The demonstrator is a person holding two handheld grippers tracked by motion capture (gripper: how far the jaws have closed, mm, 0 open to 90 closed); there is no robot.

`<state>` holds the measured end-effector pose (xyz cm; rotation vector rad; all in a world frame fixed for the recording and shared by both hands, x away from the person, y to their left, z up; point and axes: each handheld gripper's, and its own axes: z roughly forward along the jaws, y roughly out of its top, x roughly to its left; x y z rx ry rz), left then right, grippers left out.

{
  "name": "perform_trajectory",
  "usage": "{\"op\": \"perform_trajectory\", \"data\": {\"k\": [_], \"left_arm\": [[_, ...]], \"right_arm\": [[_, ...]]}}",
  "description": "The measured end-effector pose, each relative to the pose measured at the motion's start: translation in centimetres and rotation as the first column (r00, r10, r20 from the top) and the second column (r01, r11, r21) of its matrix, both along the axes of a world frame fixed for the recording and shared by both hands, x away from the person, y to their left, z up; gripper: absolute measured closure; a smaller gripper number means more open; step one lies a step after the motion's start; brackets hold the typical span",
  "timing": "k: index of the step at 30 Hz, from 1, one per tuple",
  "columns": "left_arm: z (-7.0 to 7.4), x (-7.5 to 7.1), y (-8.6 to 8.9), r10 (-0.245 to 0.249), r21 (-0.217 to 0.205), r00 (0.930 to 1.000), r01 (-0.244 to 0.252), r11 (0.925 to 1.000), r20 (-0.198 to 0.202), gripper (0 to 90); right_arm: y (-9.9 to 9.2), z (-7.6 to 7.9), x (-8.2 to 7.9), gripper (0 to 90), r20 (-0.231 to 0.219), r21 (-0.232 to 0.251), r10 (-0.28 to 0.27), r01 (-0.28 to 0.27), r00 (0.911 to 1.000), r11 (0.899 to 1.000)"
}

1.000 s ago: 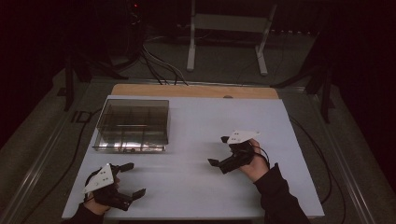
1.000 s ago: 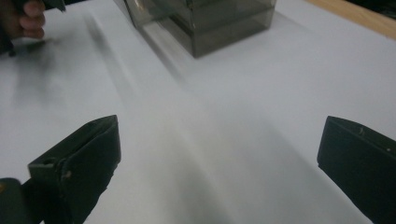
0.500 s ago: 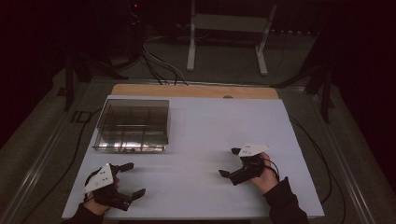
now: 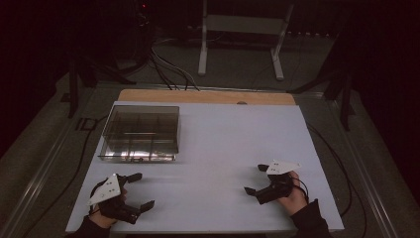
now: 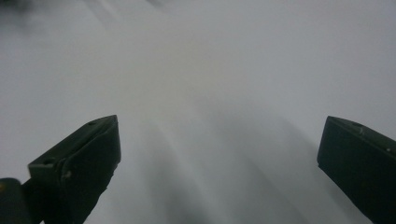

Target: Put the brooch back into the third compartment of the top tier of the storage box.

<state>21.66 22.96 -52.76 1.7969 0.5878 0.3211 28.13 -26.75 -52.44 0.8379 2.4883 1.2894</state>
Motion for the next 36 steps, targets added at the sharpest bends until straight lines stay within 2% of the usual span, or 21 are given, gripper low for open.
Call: {"op": "perform_trajectory", "data": {"k": [14, 18, 25, 30, 36], "left_arm": [[0.0, -0.1, 0.0, 0.0, 0.006, 1.0, 0.0, 1.0, 0.003, 0.6], [0.0, -0.1, 0.0, 0.002, 0.004, 1.0, -0.002, 1.0, 0.002, 0.6], [0.0, -0.1, 0.0, 0.0, 0.007, 1.0, 0.0, 1.0, 0.003, 0.6], [0.0, -0.1, 0.1, 0.005, 0.004, 1.0, -0.005, 1.0, 0.001, 0.6], [0.0, -0.2, 0.1, 0.004, 0.007, 1.0, -0.004, 1.0, 0.0, 0.6]], "right_arm": [[-3.9, -0.4, -1.6, 0.0, 0.004, -0.005, -0.102, 0.102, 0.9948, 0.995], [-5.2, -0.7, -2.2, 0.0, -0.003, -0.016, -0.141, 0.141, 0.9901, 0.99], [-7.3, -0.9, -3.1, 0.0, -0.034, -0.007, -0.194, 0.194, 0.9804, 0.981], [-8.4, -1.1, -3.3, 0.0, -0.062, 0.006, -0.235, 0.236, 0.9699, 0.972], [-8.6, -1.1, -2.9, 0.0, -0.054, 0.041, -0.242, 0.245, 0.9687, 0.969]]}}
